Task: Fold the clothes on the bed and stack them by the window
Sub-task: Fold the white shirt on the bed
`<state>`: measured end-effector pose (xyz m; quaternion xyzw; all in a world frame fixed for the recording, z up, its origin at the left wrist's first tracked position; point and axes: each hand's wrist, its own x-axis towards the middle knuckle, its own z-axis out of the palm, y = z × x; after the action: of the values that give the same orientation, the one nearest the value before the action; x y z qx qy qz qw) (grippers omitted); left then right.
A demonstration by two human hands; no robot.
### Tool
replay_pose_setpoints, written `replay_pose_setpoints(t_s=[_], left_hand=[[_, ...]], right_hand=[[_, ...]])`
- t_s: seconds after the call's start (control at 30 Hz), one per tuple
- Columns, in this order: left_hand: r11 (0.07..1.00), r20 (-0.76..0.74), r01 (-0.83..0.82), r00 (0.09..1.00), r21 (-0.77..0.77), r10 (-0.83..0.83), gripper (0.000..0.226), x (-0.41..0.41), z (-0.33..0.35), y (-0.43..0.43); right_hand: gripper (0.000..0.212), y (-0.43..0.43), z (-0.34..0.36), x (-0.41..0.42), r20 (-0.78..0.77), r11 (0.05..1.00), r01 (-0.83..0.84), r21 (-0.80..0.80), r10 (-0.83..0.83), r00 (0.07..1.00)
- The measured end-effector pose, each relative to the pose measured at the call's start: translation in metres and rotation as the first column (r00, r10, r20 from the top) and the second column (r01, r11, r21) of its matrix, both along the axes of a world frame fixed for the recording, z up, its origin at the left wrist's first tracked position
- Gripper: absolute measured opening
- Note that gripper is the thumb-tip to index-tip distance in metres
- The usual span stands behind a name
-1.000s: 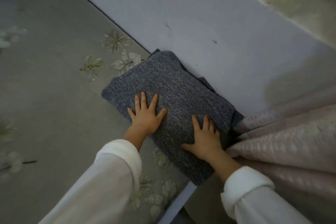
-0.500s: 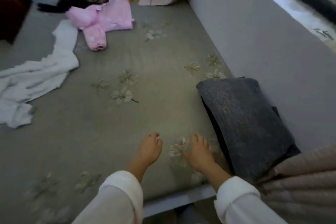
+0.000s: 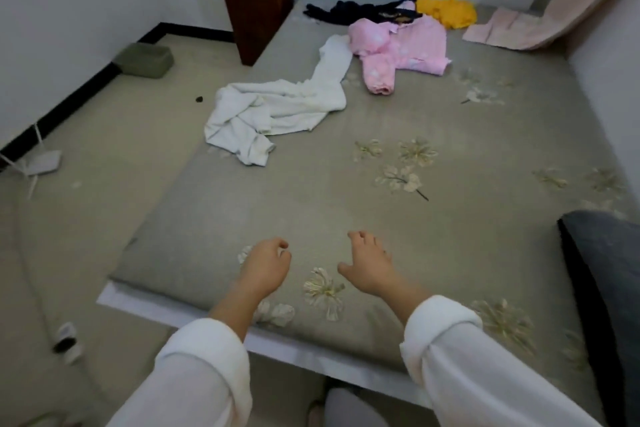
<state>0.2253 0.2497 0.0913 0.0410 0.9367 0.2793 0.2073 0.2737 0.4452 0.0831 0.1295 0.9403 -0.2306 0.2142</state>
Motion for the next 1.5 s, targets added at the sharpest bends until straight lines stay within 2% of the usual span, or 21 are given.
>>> replay_pose_setpoints(t_s=[0.17,0.33,0.6,0.77,0.87,0.97,1.03,1.17,1.33,1.43,1.5], left_hand=[[0.996,-0.018,-0.085,0.996,-0.033,0.084,0.034,-0.051,-0.007,-0.063],[0.992,-0.010,-0.095,0.995,-0.080,0.095,0.035,-0.143,-0.031,-0.110],[0.986,0.068,-0.106,0.991,-0.130,0.115,0.041,-0.290,-0.107,-0.173],[0.981,0.069,-0.038,0.996,-0.191,0.052,0.047,-0.365,-0.170,-0.199],[0.969,0.015,0.029,1.000,-0.245,-0.026,0.054,-0.410,-0.214,-0.205],[0.953,0.013,0.099,0.995,-0.285,-0.100,0.067,-0.449,-0.255,-0.212],[0.953,0.028,0.118,0.993,-0.281,-0.114,0.076,-0.463,-0.279,-0.217],[0.956,-0.060,0.104,0.990,-0.275,-0.125,0.075,-0.462,-0.305,-0.222],[0.964,-0.047,0.115,0.990,-0.240,-0.130,0.075,-0.463,-0.309,-0.226],[0.960,-0.012,0.143,0.989,-0.241,-0.150,0.076,-0.466,-0.308,-0.228],[0.960,0.063,0.158,0.987,-0.230,-0.147,0.078,-0.471,-0.306,-0.228]], right_hand=[[0.073,-0.051,-0.012,-0.072,0.011,0.995,-0.103,0.000,0.103,0.995],[0.074,-0.082,-0.042,-0.168,0.032,0.992,-0.127,-0.018,0.128,0.991],[0.071,-0.126,-0.121,-0.340,0.109,0.996,-0.088,0.005,0.087,0.990],[0.070,-0.156,-0.166,-0.423,0.115,0.996,-0.092,0.018,0.089,0.989],[0.069,-0.168,-0.193,-0.463,0.068,0.993,-0.111,0.043,0.107,0.992],[0.075,-0.175,-0.213,-0.502,-0.078,0.986,-0.120,0.114,0.129,0.989],[0.084,-0.180,-0.224,-0.527,-0.143,0.978,-0.147,0.149,0.169,0.975],[0.096,-0.190,-0.246,-0.571,-0.114,0.972,-0.211,0.099,0.222,0.968],[0.078,-0.208,-0.255,-0.604,-0.204,0.992,-0.080,0.094,0.098,0.974],[0.079,-0.217,-0.255,-0.603,-0.125,0.997,-0.045,0.055,0.052,0.991],[0.077,-0.222,-0.253,-0.590,-0.052,0.995,-0.082,0.053,0.085,0.995]])
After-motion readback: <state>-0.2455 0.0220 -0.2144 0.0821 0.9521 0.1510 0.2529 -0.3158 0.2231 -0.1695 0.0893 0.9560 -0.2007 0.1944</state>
